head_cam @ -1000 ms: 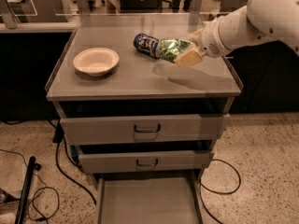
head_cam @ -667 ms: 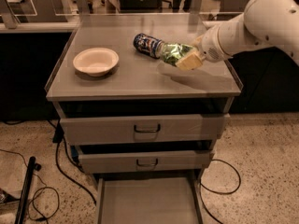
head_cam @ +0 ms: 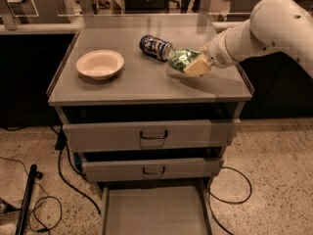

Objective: Pick green can from bottom drawer and place on counter

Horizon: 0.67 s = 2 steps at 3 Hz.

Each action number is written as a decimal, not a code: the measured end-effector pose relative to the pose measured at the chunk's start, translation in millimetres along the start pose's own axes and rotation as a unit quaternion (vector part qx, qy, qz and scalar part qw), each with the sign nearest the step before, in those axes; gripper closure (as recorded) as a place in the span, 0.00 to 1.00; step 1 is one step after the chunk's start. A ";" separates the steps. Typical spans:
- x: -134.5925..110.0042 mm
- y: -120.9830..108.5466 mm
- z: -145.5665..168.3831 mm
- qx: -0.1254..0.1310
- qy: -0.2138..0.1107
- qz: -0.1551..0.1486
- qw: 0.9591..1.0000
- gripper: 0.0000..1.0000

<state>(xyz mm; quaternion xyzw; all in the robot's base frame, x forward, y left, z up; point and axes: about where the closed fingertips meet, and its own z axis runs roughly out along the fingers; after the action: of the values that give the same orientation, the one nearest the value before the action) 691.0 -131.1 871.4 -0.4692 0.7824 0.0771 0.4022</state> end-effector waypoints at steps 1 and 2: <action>5.3 4.7 12.8 -0.012 0.009 0.003 1.000 1.00; 11.0 10.4 22.7 -0.021 0.018 0.005 1.000 1.00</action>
Offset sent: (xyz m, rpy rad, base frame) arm 0.0008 0.0102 -0.0355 -0.0230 0.0760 0.0148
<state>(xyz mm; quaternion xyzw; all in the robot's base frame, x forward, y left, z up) 692.8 -121.5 846.0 -0.4755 0.7897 0.0871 0.3776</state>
